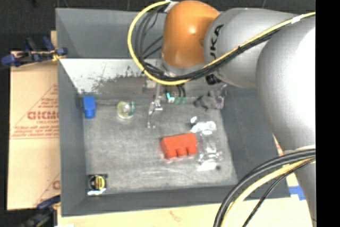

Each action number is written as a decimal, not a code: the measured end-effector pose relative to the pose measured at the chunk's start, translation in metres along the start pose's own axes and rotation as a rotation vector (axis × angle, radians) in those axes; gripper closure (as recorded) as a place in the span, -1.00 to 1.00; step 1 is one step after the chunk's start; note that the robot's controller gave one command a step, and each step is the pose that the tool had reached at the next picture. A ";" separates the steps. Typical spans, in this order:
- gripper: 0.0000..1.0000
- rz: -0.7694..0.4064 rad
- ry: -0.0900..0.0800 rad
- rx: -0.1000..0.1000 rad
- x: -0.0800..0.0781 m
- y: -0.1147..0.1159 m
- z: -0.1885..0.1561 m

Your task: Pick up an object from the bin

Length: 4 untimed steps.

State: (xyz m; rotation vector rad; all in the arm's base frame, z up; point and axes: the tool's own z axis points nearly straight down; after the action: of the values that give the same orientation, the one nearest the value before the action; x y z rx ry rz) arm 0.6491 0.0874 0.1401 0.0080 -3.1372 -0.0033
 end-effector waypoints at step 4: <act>-1.00 0.513 -0.008 -0.004 -0.004 0.043 0.063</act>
Offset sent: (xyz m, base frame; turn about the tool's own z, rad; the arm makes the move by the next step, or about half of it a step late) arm 0.0043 0.0323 -0.0701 -0.0755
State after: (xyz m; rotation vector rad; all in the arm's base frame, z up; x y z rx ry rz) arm 0.6530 0.1309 0.0773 -0.7905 -3.0437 -0.0079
